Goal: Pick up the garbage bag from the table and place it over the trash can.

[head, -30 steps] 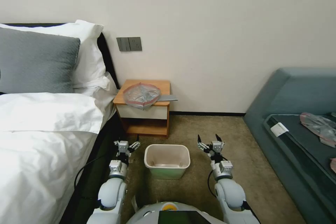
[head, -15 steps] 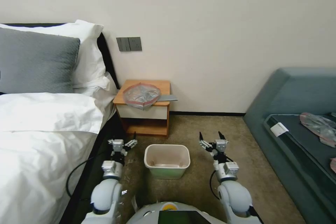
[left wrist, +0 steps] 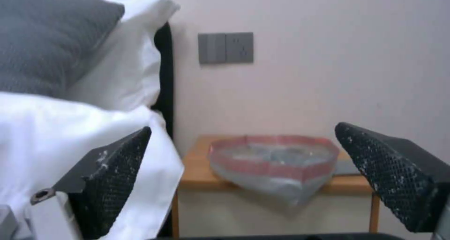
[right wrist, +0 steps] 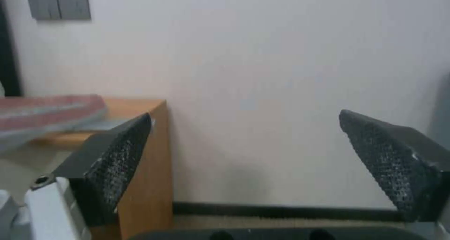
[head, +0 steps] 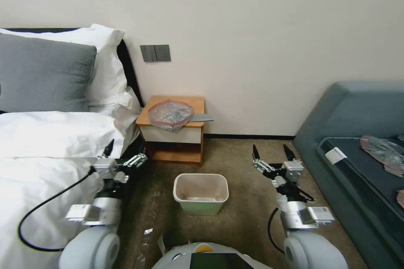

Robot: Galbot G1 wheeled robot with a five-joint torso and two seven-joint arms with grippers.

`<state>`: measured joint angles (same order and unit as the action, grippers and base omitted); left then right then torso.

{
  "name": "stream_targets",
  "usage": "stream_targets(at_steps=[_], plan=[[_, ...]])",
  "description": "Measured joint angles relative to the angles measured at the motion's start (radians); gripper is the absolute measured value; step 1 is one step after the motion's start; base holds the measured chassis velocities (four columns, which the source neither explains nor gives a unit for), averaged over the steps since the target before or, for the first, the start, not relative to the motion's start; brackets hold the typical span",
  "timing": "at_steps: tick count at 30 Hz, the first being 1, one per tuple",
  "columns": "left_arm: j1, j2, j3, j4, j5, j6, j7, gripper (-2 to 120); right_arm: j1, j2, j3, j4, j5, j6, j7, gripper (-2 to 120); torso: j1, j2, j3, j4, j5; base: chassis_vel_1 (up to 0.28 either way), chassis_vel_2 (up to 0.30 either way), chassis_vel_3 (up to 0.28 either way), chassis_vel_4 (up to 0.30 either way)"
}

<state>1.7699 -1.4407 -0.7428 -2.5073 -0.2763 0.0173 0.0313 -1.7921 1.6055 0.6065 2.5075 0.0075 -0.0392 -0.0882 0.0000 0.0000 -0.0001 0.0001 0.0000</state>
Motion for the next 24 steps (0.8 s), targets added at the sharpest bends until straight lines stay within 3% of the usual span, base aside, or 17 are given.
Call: stream_targets(at_steps=[2,9,17,24], plan=[[0.015,0.019,-0.004,-0.003,-0.009,0.021,0.029,100,-0.008,0.002,0.002,0.002,0.000,-0.001,-0.004,100,0.000,0.000,0.000,-0.0001,-0.0001,0.000,0.000,0.000,0.000],[0.021,0.039,-0.003,-0.001,-0.011,0.094,0.037,100,-0.013,0.002,0.001,0.001,0.023,-0.012,-0.004,100,0.000,0.000,0.000,0.0000,-0.0001,0.000,0.000,0.000,0.000],[0.024,0.054,0.001,0.003,0.000,0.092,0.012,100,-0.023,0.004,-0.011,-0.003,0.105,-0.053,0.004,100,0.000,0.000,0.000,0.0000,-0.0001,0.000,0.000,0.000,0.000],[0.036,0.106,-0.010,0.005,-0.035,0.051,-0.002,100,-0.014,-0.003,-0.011,-0.005,0.158,-0.067,0.015,100,0.000,0.000,0.000,-0.0002,-0.0001,0.000,0.000,0.000,0.000]])
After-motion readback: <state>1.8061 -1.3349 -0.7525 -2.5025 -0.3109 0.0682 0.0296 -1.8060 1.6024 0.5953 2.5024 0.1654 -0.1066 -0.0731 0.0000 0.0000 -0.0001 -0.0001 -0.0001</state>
